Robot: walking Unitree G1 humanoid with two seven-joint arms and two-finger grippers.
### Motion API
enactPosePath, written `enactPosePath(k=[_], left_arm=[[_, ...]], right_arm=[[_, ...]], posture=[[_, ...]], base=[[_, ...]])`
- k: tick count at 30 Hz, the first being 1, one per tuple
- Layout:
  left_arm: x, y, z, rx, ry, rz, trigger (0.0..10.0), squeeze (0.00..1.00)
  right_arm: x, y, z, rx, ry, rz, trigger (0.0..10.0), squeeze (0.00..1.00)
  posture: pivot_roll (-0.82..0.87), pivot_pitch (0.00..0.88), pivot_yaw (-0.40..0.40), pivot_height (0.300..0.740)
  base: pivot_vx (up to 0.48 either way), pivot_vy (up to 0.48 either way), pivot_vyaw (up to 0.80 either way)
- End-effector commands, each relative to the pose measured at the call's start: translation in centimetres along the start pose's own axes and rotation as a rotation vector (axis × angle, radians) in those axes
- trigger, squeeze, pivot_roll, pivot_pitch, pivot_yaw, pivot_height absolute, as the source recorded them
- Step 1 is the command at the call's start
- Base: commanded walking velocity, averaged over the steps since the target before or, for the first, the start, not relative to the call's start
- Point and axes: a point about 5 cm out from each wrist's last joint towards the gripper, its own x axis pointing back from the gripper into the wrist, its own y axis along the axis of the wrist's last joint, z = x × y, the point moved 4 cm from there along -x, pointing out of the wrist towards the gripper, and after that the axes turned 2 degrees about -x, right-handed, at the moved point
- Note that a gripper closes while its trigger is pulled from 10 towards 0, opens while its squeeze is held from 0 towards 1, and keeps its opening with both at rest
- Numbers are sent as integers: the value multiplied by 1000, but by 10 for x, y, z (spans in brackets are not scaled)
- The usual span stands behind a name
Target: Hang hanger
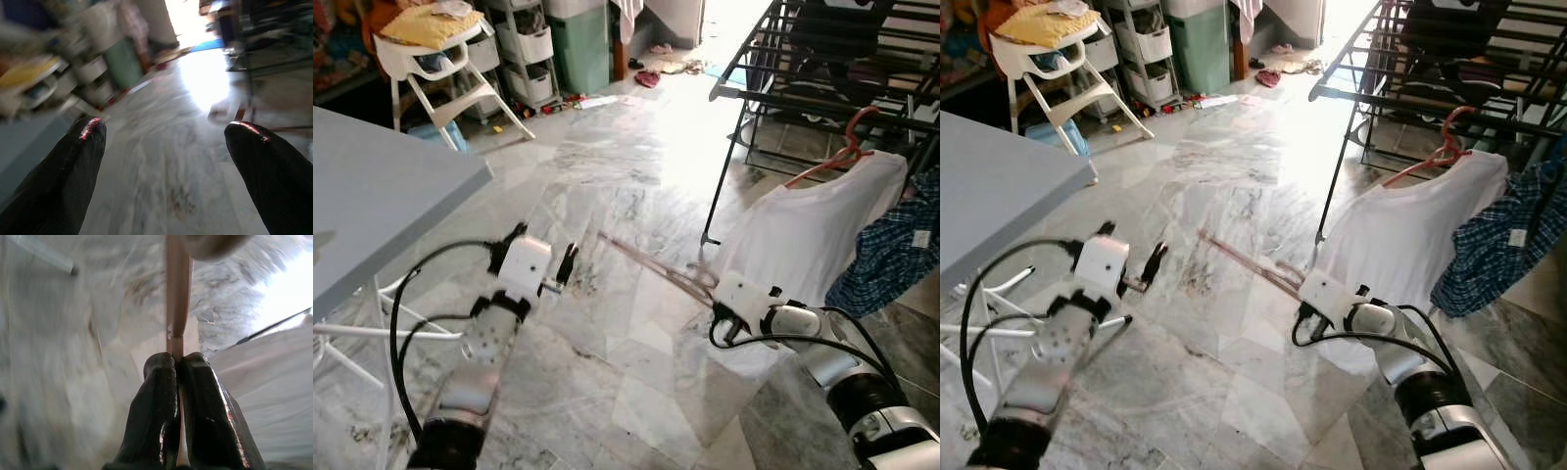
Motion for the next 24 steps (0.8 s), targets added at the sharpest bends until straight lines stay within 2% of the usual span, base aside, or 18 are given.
enactPosePath(k=[1, 2, 3, 4, 5, 7, 13, 15, 17, 22, 23, 24], left_arm=[[2, -4, 0, 33, 37, 30, 10000, 0], [3, -8, -5, 55, 46, 52, 10000, 0], [4, -8, -7, 61, 49, 56, 10000, 0], [5, -10, -12, 58, 46, 66, 10000, 0], [5, -10, -12, 58, 46, 66, 10000, 0], [4, -8, -22, 66, 26, 68, 10000, 0], [0, -7, -25, 71, 18, 73, 10000, 0], [-1, -9, -26, 77, 20, 90, 10000, 0], [-2, -11, -26, 81, 18, 96, 10000, 0], [-2, -12, -29, 104, 5, 103, 10000, 0], [-2, -12, -30, 107, 3, 104, 10000, 0], [-2, -13, -31, 116, -3, 108, 10000, 0]], right_arm=[[1, 4, -4, -118, -52, -35, 0, 0], [1, 5, -2, -200, -76, -52, 0, 0], [1, 6, -2, -233, -86, -58, 0, 0], [0, 6, 0, -306, -112, -65, 0, 0], [0, 6, 0, -306, -112, -65, 0, 0], [0, 5, 5, -439, -168, -72, 0, 0], [1, 6, 10, -515, -227, -66, 0, 0], [3, 1, 5, -593, -318, -33, 0, 0], [3, -2, 7, -661, -332, 3, 0, 0], [3, 8, 3, -682, -382, -24, 0, 0], [3, 12, 3, -703, -392, -35, 2275, 0], [3, 14, 3, -701, -397, -36, 3961, 0]], posture=[[-71, 19, 73, 740], [-75, 16, 78, 740], [-75, 16, 78, 740], [-78, 13, 82, 740], [-78, 13, 82, 740], [-83, 9, 87, 740], [-84, 4, 98, 740], [-85, 0, 103, 740], [-86, 0, 107, 740], [-88, 0, 113, 740], [-88, 0, 113, 740], [-90, 0, 114, 740]], base=[[0, 0, 0], [0, 0, 0], [0, 0, 0], [0, 0, 0], [0, 0, 0], [0, 0, 0], [0, 0, 0], [0, 0, 0], [0, 0, 0], [0, 0, 0], [0, 0, 0], [0, 0, 0]])
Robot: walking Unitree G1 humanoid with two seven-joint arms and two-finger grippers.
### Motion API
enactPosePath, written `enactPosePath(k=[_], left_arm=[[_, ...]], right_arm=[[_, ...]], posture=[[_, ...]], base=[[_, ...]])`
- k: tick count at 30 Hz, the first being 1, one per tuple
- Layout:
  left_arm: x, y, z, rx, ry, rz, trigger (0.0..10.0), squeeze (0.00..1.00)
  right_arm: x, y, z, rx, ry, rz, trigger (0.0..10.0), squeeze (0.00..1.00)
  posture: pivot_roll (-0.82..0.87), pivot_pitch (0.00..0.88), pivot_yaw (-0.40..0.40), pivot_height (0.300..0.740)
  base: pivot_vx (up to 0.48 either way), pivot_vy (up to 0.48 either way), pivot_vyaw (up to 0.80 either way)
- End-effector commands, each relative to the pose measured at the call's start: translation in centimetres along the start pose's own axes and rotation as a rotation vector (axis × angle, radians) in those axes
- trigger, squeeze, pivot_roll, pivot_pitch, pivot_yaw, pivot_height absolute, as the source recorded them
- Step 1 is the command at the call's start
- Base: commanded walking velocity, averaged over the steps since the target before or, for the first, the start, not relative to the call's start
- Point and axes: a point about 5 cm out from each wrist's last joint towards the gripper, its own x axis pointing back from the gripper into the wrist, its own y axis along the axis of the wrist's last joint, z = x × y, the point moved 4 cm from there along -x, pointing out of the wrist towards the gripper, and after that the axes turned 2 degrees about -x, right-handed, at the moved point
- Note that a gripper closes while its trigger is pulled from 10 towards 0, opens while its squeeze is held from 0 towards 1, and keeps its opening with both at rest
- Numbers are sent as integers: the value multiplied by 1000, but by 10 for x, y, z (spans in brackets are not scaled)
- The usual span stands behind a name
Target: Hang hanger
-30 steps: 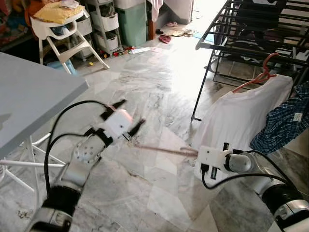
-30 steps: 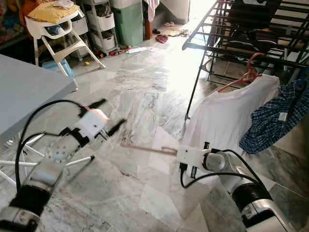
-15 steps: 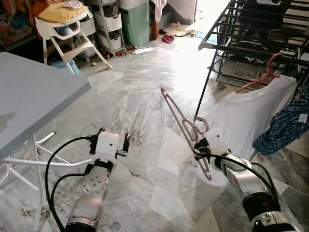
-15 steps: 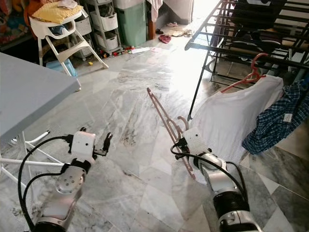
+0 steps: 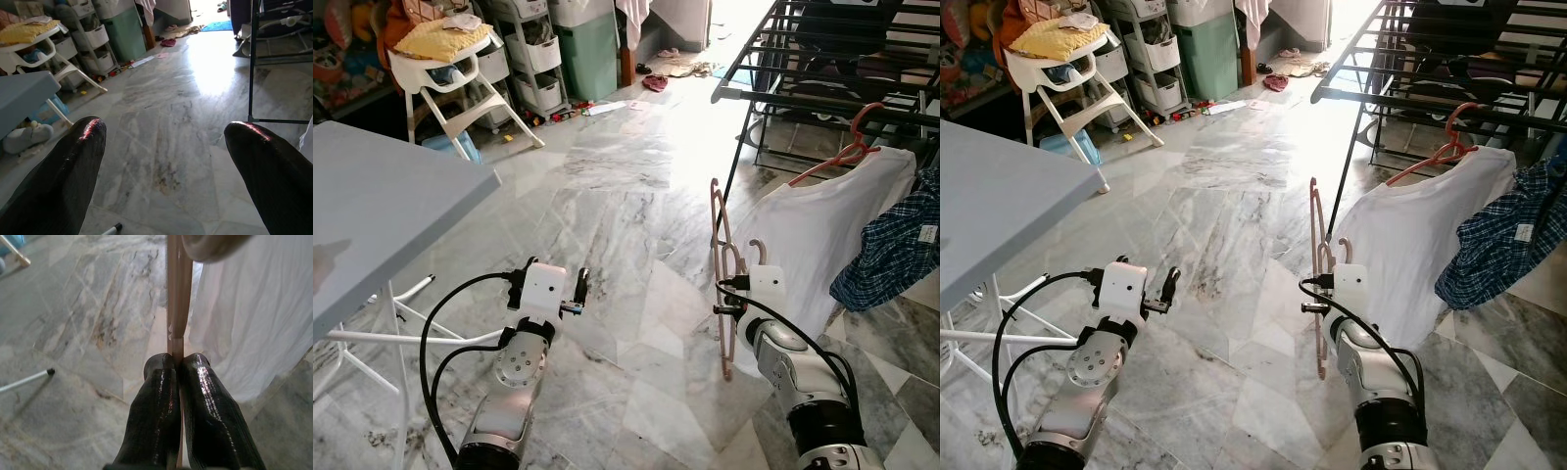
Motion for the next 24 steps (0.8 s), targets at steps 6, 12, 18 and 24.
enactPosePath(k=[6, 12, 18, 24], left_arm=[[-2, -3, -1, 48, -26, 19, 10000, 0], [-2, -2, -4, 78, -50, 12, 10000, 0], [-3, 2, -10, 76, -80, -3, 10000, 0], [-4, 3, -13, 79, -95, -6, 10000, 0]], right_arm=[[1, 20, 13, -38, 5, -63, 10000, 0], [1, 24, 18, -15, 5, -66, 10000, 0], [1, 29, 19, -21, 2, -82, 10000, 0], [1, 32, 16, -29, -18, -94, 10000, 0]], posture=[[-83, 0, 105, 740], [-83, 0, 100, 740], [-85, 0, 100, 740], [-85, 0, 103, 740]], base=[[0, 154, 0], [134, 369, -596], [274, 394, -723], [317, 359, -727]])
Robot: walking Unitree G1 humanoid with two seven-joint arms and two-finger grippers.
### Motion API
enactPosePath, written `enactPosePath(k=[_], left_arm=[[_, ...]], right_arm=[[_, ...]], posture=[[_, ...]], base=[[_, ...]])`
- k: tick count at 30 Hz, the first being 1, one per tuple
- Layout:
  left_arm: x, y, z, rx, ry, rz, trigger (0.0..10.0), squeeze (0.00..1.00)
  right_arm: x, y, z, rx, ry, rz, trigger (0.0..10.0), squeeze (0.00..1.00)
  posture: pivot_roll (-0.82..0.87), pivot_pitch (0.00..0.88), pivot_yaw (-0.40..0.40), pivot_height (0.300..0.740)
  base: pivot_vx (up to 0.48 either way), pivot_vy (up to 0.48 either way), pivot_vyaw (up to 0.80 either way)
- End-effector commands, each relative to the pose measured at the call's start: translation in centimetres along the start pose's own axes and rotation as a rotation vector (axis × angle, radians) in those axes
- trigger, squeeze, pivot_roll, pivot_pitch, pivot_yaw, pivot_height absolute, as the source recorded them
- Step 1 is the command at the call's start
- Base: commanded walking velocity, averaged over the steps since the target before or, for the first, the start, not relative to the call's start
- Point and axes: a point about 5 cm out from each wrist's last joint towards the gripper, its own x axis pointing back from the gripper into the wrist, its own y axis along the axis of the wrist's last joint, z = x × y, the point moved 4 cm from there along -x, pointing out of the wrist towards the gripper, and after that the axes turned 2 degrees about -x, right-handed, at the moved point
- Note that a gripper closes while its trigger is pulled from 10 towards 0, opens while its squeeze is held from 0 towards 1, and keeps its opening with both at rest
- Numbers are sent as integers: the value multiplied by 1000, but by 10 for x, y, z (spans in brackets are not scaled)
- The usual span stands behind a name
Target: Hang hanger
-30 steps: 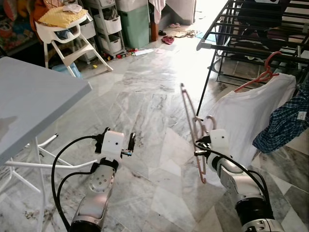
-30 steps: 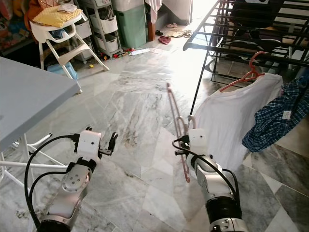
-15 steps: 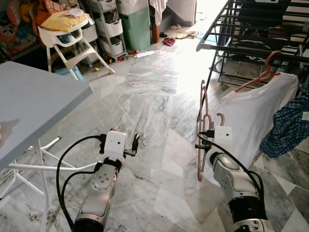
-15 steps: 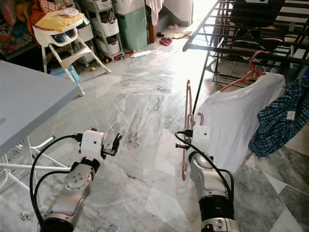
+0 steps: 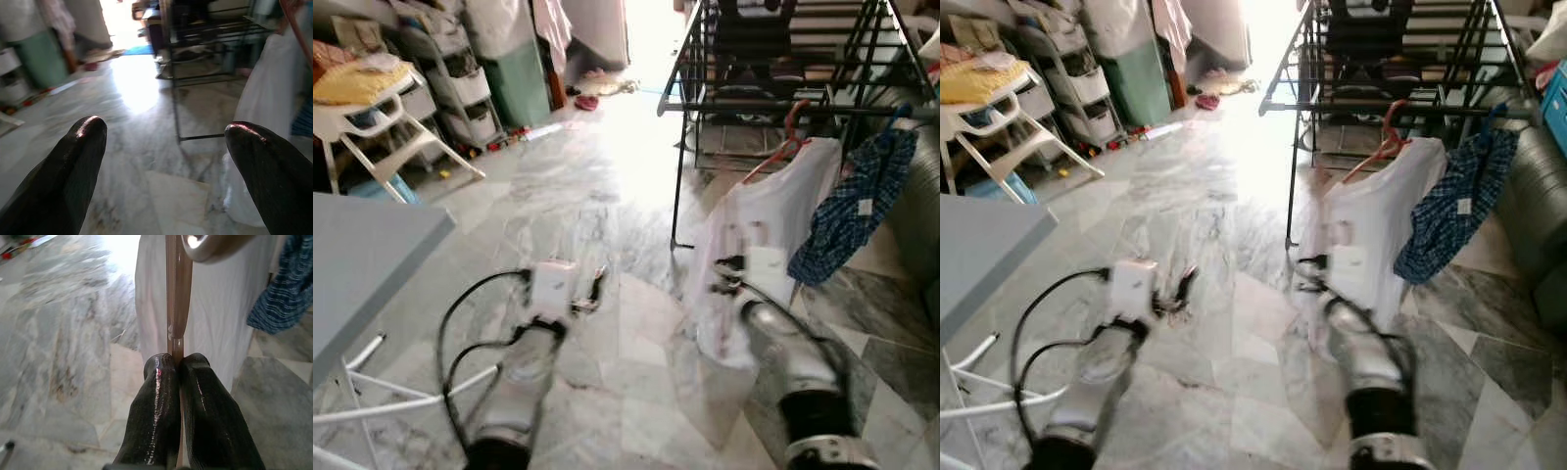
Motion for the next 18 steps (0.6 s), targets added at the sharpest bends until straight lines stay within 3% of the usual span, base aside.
enactPosePath(k=[1, 12, 18], left_arm=[[3, -6, 15, -8, 33, 21, 10000, 0], [4, -8, 12, -9, 26, 31, 10000, 0], [4, -9, 10, -8, 31, 33, 10000, 0]], right_arm=[[1, 8, 20, -8, 48, -26, 10000, 0], [2, 7, 21, -23, 58, -28, 10000, 0], [2, 9, 20, -24, 65, -32, 10000, 0]], posture=[[-85, 0, 104, 740], [-85, 0, 105, 740], [-83, 0, 105, 740]], base=[[341, 337, -725], [311, 361, 0], [0, 0, 0]])
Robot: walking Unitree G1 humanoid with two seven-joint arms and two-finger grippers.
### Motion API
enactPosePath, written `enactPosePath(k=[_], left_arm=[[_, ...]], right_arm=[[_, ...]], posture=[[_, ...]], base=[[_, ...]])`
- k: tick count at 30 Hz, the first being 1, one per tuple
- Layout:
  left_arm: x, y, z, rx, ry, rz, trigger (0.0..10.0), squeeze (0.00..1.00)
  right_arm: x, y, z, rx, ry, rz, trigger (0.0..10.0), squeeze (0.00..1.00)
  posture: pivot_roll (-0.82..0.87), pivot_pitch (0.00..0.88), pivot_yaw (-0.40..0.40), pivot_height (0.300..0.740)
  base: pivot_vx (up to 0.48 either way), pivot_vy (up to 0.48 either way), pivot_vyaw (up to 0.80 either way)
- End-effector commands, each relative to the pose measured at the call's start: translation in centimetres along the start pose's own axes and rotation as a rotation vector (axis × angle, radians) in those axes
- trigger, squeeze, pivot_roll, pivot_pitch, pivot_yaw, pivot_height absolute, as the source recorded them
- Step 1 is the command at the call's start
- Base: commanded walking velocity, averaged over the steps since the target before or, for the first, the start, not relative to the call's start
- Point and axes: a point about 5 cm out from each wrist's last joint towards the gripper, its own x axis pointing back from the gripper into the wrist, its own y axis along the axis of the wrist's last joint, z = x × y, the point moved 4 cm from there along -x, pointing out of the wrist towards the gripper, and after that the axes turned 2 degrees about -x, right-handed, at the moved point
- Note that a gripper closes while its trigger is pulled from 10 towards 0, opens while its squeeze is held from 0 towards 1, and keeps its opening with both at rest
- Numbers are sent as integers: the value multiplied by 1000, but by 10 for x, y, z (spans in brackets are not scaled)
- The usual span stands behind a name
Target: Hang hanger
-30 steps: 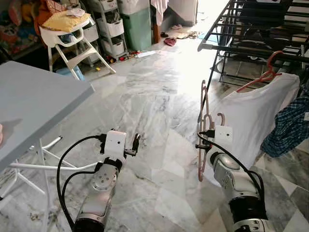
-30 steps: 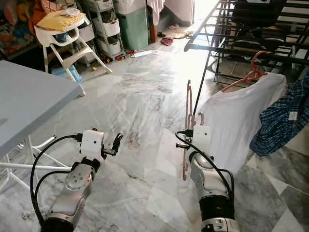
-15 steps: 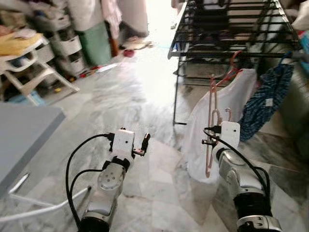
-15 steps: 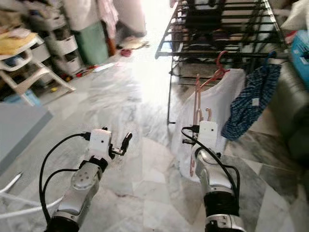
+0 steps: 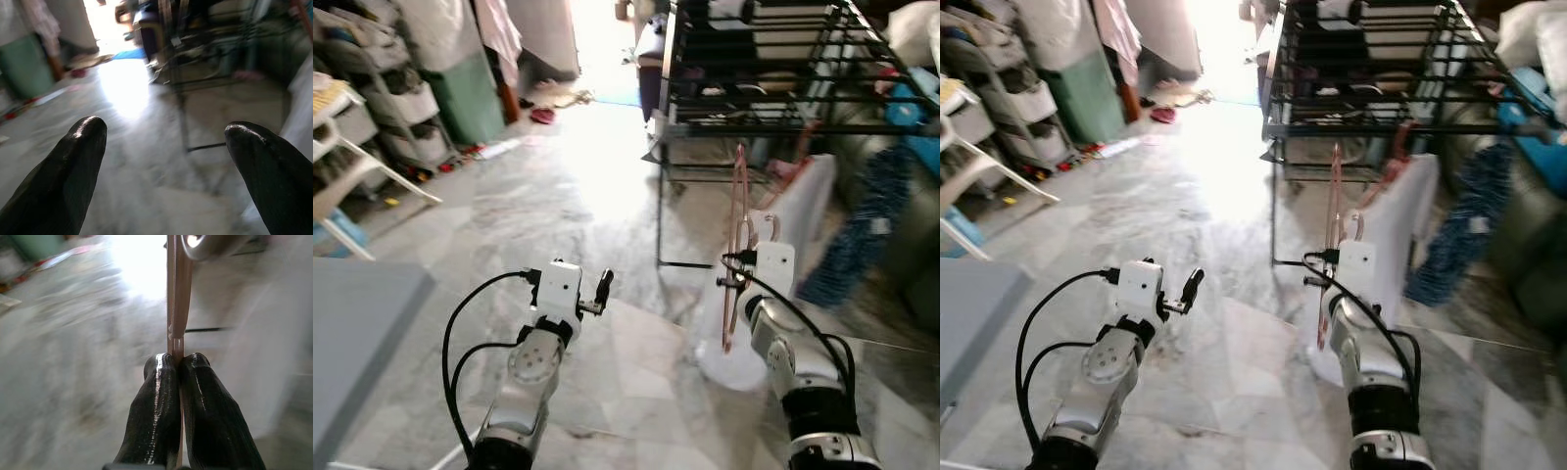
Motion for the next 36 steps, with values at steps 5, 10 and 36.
enactPosePath(k=[5, 10, 36], left_arm=[[1, 2, -7, 5, -39, -9, 10000, 0], [1, 3, -8, 17, -54, -9, 10000, 0], [4, 0, -17, 27, -96, 1, 10000, 0]], right_arm=[[-1, 5, -7, 0, -8, -12, 10000, 0], [-1, 4, -7, -20, -13, -5, 10000, 0], [-4, -5, -2, 3, 26, 43, 10000, 0]], posture=[[-79, 0, 104, 740], [-79, 0, 104, 740], [-70, 0, 96, 740]], base=[[0, 0, 0], [0, 0, 0], [300, 0, -198]])
